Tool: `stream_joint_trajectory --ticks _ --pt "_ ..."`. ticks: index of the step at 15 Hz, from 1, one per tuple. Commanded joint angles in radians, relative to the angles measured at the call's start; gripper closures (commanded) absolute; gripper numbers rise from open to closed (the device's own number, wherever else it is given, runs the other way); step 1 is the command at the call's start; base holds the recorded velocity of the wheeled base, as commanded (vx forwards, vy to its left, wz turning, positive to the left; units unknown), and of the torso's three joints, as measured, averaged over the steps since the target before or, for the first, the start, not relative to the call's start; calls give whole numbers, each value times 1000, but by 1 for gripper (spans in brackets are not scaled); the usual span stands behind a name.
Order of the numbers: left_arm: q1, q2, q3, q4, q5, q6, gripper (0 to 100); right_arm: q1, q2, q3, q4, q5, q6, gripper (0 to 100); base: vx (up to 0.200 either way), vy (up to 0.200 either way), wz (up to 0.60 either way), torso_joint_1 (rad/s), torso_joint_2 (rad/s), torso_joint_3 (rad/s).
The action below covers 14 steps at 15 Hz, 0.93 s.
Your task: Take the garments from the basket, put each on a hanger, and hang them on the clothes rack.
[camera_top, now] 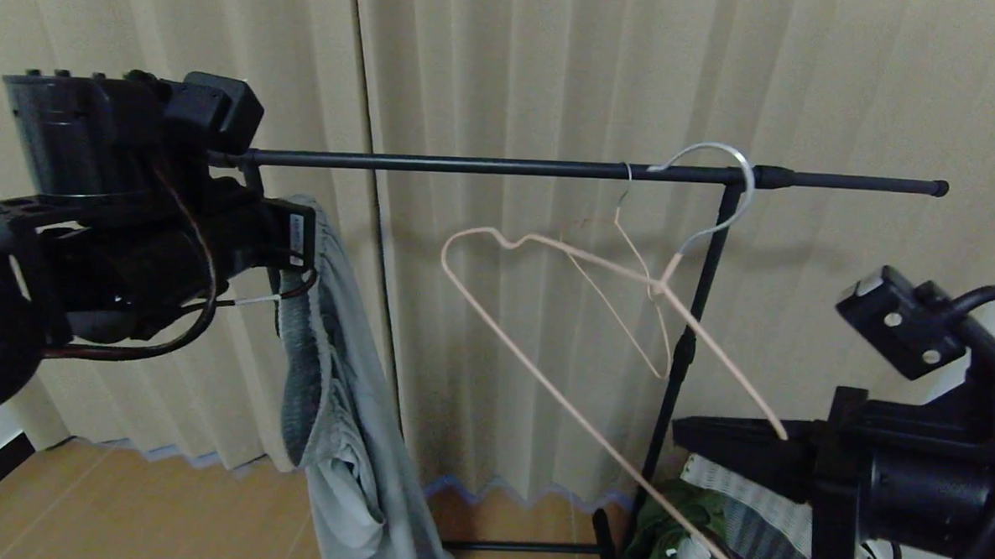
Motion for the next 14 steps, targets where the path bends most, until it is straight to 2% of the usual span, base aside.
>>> stream_joint_trajectory --ticks 1,6,10,14 --pt "-18 75 -51 3 15 -26 100 92 77 -7 -2 -1 34 100 0 0 0 0 0 0" --pt "-23 95 -56 0 45 -40 100 170 106 -23 -15 -1 62 100 0 0 0 0 0 0" --pt "-42 90 -43 0 65 -53 100 178 160 -53 -18 -4 65 100 0 0 0 0 0 0" --pt "-60 73 -14 0 96 -64 100 153 271 -153 -16 -50 66 100 0 0 0 0 0 0"
